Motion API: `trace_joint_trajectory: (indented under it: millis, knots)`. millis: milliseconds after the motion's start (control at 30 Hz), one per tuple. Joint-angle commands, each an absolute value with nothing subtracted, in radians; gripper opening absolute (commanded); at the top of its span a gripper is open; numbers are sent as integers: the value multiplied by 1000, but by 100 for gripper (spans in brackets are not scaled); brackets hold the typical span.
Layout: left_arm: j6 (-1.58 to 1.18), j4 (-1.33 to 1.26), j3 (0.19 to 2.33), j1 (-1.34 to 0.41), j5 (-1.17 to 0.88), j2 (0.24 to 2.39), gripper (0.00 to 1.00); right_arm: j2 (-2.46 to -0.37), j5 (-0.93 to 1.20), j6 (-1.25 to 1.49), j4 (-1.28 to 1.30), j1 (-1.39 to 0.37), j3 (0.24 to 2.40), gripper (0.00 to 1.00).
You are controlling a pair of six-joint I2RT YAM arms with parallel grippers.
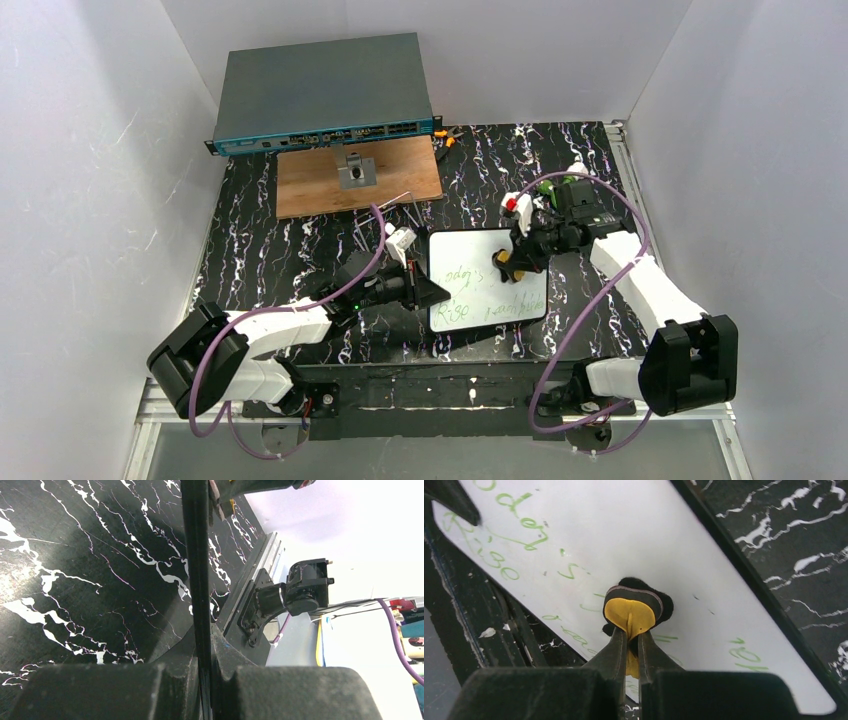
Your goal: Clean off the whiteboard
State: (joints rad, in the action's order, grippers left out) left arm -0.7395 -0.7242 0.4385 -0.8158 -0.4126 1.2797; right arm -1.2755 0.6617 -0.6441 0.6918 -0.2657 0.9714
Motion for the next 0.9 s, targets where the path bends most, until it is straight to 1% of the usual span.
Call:
trace_joint_trajectory:
  millis: [0,267,433,700,800,867]
  knots:
    - [-693,-778,470,-830,-479,1237,0,-1286,555,-578,587,-214,1007,1]
    - [-688,-769,466,-830,-472,1224,0,-1356,548,-541,579,-204,1128,1]
    - [-686,-766,464,-831,-470,1217,0,-1371,506,-509,570,-204,1170,1]
    - [-678,-751,460,-830,-457,1205,0,-1353,368,-470,536,-185,1093,1]
    - [-678,-746,460,-830,-451,1205,0,-1333,386,-476,538,-170,1039,1]
    - [-679,-749,462,-830,-453,1209,0,-1316,445,-505,560,-170,1010,1]
